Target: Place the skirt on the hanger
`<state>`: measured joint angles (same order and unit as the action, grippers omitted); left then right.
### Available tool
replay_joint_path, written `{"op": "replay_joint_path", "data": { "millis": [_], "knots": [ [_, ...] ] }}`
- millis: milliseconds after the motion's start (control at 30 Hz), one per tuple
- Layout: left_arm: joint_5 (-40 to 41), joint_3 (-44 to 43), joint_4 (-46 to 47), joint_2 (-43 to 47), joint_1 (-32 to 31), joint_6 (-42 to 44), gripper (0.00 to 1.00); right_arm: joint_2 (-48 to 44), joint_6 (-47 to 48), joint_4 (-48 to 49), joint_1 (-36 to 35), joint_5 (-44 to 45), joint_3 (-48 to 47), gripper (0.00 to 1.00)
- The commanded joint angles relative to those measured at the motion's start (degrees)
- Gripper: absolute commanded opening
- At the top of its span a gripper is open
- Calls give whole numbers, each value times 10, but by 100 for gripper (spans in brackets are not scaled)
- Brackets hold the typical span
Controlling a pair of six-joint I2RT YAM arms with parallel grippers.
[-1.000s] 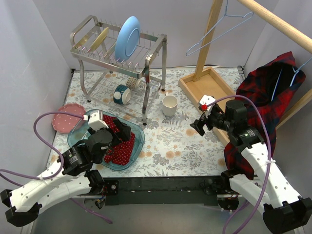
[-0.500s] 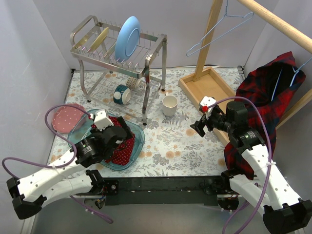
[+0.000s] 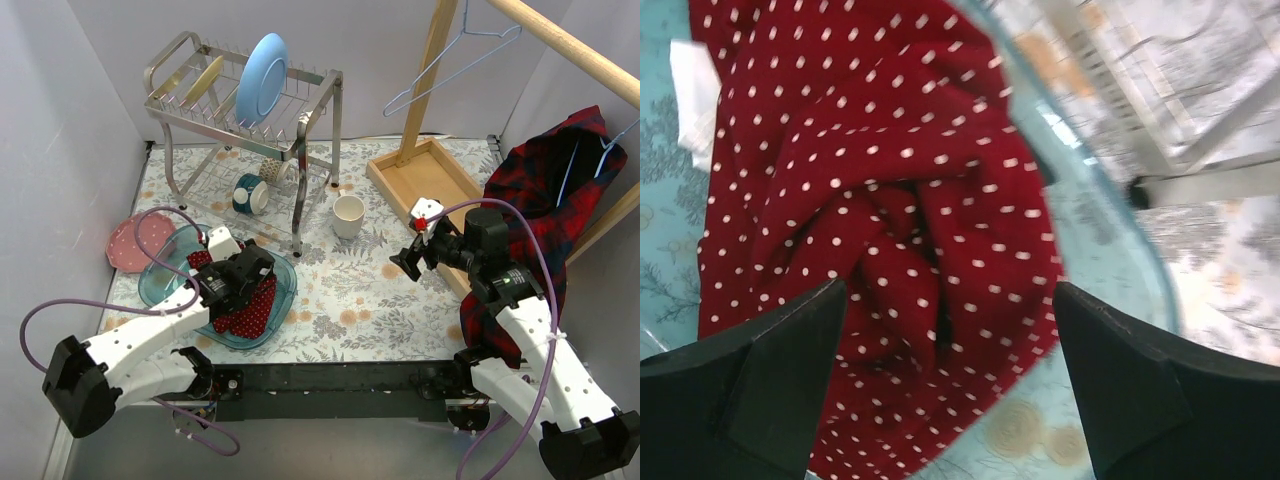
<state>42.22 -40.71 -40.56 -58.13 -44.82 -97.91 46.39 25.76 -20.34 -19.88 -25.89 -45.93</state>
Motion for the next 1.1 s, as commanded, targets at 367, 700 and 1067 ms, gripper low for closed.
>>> {"op": "replay_joint_path", "data": {
  "millis": [367, 700, 1067],
  "knots": [
    [-31, -12, 28, 20, 23, 19, 1, -24, 3, 11, 6, -15, -1, 99],
    [-171, -237, 79, 116, 24, 268, 0, -25, 12, -8, 7, 0, -28, 98],
    [-557, -423, 130, 12, 24, 345, 0, -38, 22, -75, 9, 51, -117, 98]
  ]
}}
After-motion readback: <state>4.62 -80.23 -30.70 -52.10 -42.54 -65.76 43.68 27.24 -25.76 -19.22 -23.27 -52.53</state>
